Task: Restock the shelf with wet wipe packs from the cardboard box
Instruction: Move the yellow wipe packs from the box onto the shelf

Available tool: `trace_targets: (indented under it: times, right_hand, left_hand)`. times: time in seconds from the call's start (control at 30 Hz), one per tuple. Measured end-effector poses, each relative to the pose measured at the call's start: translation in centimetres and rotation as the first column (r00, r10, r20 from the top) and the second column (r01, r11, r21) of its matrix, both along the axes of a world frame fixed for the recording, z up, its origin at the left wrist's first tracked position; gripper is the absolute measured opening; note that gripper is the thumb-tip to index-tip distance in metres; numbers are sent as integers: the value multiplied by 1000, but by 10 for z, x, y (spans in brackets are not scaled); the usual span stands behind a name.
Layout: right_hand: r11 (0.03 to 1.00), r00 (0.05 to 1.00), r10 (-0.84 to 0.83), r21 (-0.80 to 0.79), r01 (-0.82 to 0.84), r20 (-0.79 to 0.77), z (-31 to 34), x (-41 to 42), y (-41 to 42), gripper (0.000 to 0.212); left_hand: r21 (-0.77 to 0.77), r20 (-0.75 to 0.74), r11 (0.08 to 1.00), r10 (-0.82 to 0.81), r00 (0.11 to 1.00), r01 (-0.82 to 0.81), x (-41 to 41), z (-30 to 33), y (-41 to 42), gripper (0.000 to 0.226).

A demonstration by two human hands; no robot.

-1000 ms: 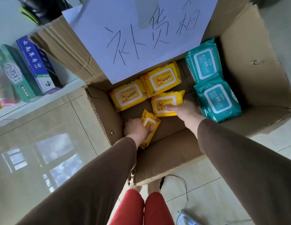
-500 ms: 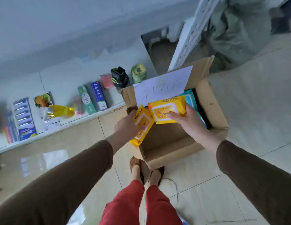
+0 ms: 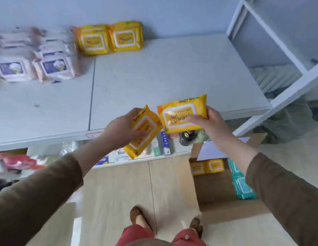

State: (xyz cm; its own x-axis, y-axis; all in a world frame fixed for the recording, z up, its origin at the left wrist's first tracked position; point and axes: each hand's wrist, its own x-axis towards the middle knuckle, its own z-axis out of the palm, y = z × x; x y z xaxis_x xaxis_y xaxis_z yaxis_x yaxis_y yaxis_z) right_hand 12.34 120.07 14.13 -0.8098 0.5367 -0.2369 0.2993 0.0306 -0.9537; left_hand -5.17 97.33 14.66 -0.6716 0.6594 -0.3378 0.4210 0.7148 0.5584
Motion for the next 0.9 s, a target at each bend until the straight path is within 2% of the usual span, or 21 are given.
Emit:
trace_targets:
  times: [0.27,0.4,0.5,0.7,0.9]
  right_hand:
    - [998,994,55,7,-55,-92,31,-125,-20,38]
    - [998,991,57,-5,-58,-117,29,-176,-3,39]
    - [999,992,47,-6,-48,-116,23,-218,17,40]
    - [998,995,63,-22,-65,-82,1,-317,60,42]
    - [994,994,83,-62,-87,-69,-20,-392,86,40]
  left_hand:
    - [10,-31,998,-59,998,60,-143,45,-27,67]
    - [-72,-153,996,-59,986,48,-203,50,-8,60]
    - [-71,-224,997,-53,973,38,-253,47,13,53]
    - [-78,-242,995,34,970,-54,-338,42,52,81]
    - [-178,-236,983,-6,972,-37,-398,29,77,86]
